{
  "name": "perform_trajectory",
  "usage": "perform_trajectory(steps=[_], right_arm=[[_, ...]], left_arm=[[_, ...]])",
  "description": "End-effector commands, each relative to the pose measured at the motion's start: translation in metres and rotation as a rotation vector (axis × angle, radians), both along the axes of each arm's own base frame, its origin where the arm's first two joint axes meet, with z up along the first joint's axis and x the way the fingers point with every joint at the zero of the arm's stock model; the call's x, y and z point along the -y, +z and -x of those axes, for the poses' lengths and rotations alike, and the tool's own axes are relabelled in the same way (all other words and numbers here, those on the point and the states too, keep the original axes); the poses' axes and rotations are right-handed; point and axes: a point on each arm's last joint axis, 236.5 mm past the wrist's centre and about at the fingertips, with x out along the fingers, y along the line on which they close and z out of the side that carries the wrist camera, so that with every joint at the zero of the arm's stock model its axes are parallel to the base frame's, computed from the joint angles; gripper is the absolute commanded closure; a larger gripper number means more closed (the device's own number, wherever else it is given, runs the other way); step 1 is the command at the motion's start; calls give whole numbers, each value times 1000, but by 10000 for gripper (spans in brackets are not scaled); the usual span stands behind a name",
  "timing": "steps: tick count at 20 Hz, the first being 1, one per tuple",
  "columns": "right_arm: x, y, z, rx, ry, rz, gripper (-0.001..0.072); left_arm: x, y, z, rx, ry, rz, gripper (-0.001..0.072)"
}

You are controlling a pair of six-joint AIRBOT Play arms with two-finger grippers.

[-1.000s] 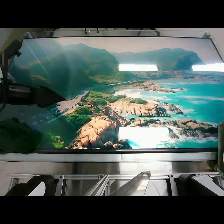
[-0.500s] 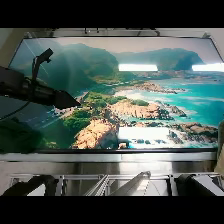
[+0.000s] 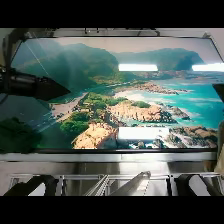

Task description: Fold the shirts.

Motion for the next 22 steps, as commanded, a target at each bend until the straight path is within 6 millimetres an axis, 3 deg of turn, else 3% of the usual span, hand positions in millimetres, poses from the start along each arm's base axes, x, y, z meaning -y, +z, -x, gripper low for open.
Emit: perform_trajectory(steps=[1, 4, 6, 10, 14, 22], right_arm=[[-124, 38, -22, 321, 209, 143, 696], [-213, 36, 2, 461, 363, 316, 696], [-239, 30, 9, 528, 363, 481, 697], [-240, 14, 7, 486, 360, 542, 697], [-248, 10, 19, 474, 427, 520, 696], [-249, 7, 18, 466, 429, 519, 696]], left_arm=[[-33, -12, 1, -22, 146, 10, 692], [-42, -39, 11, -133, 221, 64, 692], [-33, -46, 20, -165, 212, 108, 692], [-14, -53, 33, -174, 165, 114, 692], [3, -54, 39, -168, 112, 110, 692], [9, -53, 36, -147, 108, 110, 694]])
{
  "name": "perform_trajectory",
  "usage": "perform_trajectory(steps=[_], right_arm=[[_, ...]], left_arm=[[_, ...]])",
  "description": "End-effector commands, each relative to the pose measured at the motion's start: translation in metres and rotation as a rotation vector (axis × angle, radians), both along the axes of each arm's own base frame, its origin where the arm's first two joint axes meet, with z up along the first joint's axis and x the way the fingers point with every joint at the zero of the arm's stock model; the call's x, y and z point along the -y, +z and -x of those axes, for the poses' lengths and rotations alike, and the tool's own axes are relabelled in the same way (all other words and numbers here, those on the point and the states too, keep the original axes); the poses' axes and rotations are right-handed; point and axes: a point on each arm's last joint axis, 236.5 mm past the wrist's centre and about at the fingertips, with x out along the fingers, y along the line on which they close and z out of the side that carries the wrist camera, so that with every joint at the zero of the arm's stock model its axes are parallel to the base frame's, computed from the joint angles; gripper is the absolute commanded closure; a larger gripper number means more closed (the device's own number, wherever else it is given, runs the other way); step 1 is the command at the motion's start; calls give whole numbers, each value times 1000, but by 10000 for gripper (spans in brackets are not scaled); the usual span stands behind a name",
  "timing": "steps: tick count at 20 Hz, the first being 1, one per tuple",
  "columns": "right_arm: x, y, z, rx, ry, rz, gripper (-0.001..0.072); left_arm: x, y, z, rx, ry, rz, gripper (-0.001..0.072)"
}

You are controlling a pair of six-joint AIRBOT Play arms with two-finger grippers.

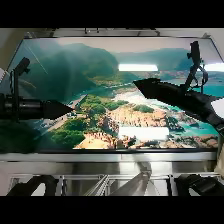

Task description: Fold the shirts.

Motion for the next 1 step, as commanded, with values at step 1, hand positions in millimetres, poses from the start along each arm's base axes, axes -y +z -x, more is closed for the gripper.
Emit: perform_trajectory(steps=[1], right_arm=[[-1, -1, 0, -2, 2, 3, 696]], left_arm=[[1, 0, -1, 7, 0, -1, 694]])
